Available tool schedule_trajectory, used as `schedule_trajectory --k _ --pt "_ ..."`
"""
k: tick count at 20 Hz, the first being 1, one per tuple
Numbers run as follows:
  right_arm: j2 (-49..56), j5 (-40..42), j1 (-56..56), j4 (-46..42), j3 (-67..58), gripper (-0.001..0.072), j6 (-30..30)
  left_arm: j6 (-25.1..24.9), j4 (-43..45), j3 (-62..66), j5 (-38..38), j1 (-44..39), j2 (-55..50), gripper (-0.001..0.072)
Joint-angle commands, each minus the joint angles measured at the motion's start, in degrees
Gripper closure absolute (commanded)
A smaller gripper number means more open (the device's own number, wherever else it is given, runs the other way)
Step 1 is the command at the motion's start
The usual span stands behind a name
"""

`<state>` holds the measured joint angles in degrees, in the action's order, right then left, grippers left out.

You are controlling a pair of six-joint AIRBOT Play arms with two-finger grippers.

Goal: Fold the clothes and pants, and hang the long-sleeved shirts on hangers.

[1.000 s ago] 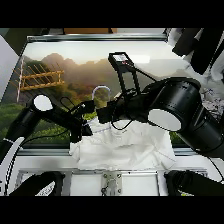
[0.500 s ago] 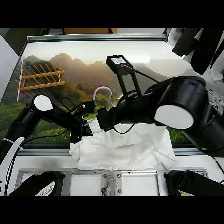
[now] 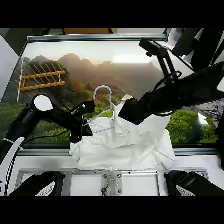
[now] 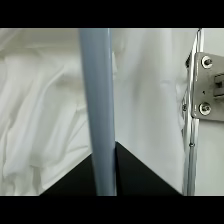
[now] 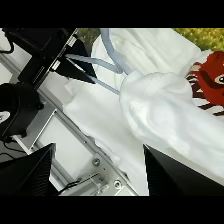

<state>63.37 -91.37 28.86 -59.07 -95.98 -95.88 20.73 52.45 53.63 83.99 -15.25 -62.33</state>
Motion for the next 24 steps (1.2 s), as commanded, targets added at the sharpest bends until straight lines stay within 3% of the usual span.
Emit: schedule_trajectory --k 1,4,6,13,16,21,24 --pt "-0.3 -1.3 -4.9 4.7 -0.1 0.0106 8.7 0.0 0.0 0.0 0.0 0.0 0.0 0.0694" --pt "-0.3 -0.4 -7.2 5.0 0.0 0.0106 20.8 0.0 0.0 0.0 0.0 0.1 0.0 0.0693" --pt "-0.1 -3.9 -12.8 9.3 0.4 0.0106 29.1 0.0 0.0 0.0 0.0 0.0 0.0 0.0694" --pt "0.0 -11.5 -47.4 43.2 19.5 0.0099 61.4 0.0 0.0 0.0 0.0 0.0 0.0 0.0693" --pt "0.4 -13.8 -56.7 41.6 28.1 0.0099 76.9 0.0 0.0 0.0 0.5 0.1 0.0 0.0693" --pt "2.6 -14.1 -60.0 41.8 35.0 0.01 86.8 0.0 0.0 0.0 1.9 0.0 0.0 0.0693" --pt "3.7 -14.1 -59.0 41.4 36.4 0.0101 89.7 0.0 0.1 0.0 3.4 0.0 0.0 0.0693"
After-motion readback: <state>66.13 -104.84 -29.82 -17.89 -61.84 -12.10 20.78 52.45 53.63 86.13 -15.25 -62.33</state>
